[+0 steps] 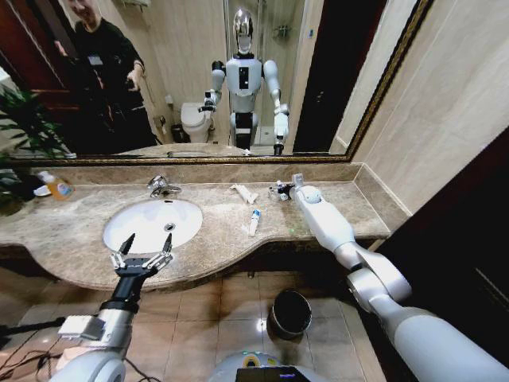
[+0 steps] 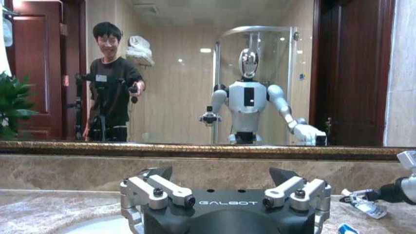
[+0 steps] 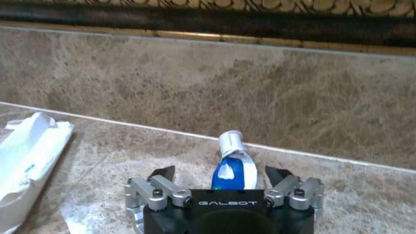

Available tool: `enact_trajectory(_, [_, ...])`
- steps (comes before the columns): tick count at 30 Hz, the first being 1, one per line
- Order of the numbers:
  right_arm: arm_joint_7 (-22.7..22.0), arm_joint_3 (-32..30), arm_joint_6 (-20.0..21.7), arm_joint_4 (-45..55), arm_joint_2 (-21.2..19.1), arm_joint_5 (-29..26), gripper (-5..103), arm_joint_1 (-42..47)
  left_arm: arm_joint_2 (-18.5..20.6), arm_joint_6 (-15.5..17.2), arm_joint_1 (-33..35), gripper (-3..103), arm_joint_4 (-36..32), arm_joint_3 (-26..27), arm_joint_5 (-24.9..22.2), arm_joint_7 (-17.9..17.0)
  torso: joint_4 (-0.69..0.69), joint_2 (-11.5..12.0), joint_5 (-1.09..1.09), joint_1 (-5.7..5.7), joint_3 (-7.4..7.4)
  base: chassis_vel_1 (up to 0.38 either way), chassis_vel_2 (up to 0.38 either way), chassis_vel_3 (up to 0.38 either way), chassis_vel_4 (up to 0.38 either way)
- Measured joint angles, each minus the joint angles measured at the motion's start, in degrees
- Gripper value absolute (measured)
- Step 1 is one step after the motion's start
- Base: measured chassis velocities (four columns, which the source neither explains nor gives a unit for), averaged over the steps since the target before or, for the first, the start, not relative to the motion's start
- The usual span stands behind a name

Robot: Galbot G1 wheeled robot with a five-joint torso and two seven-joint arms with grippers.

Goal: Pick up the trash from the sink and place it in the trash bin.

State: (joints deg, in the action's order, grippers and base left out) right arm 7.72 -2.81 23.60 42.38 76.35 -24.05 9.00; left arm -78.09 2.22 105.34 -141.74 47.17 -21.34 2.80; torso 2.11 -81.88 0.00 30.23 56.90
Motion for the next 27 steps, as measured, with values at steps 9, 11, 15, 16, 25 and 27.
enact_trajectory(9, [0.74, 0.05, -0.80, -1.86, -0.76, -0.19, 65, -1.00, 0.00, 0.00, 0.00, 100, 0.00, 0.00, 0.00, 0.00, 0.00, 0.00, 0.00, 0.00, 0.00, 0.000, 0.000, 0.000, 0.000])
enact_trajectory(11, [0.84, 0.17, -0.75, -1.59, -1.12, -0.27, 54, -1.01, 0.00, 0.00, 0.00, 100, 0.00, 0.00, 0.00, 0.00, 0.00, 0.00, 0.00, 0.00, 0.00, 0.000, 0.000, 0.000, 0.000])
enact_trajectory(15, [0.90, 0.13, -0.73, -0.66, -1.34, -0.25, 39, -0.23, 0.00, 0.00, 0.00, 100, 0.00, 0.00, 0.00, 0.00, 0.00, 0.00, -0.01, 0.00, 0.00, 0.000, 0.000, 0.000, 0.000])
enact_trajectory(16, [0.86, 0.05, -0.74, -0.39, -1.34, -0.17, 33, 0.13, 0.00, 0.00, 0.00, 100, 0.00, 0.00, 0.00, 0.00, 0.00, 0.00, -0.01, -0.01, -0.01, 0.000, 0.000, 0.000, 0.000])
enact_trajectory(25, [0.23, -0.07, -0.27, 2.11, -2.18, -0.15, 3, 1.58, 0.00, 0.00, 0.00, 100, 0.00, 0.00, 0.00, 0.00, 0.00, 0.00, 0.00, 0.00, 0.00, 0.000, 0.000, 0.000, 0.000])
enact_trajectory(27, [-0.15, 0.06, 0.21, 3.11, -2.59, -0.56, 1, 1.79, 0.00, 0.00, 0.00, 100, 0.00, 0.00, 0.00, 0.00, 0.01, 0.00, 0.00, 0.00, 0.00, 0.000, 0.000, 0.000, 0.000])
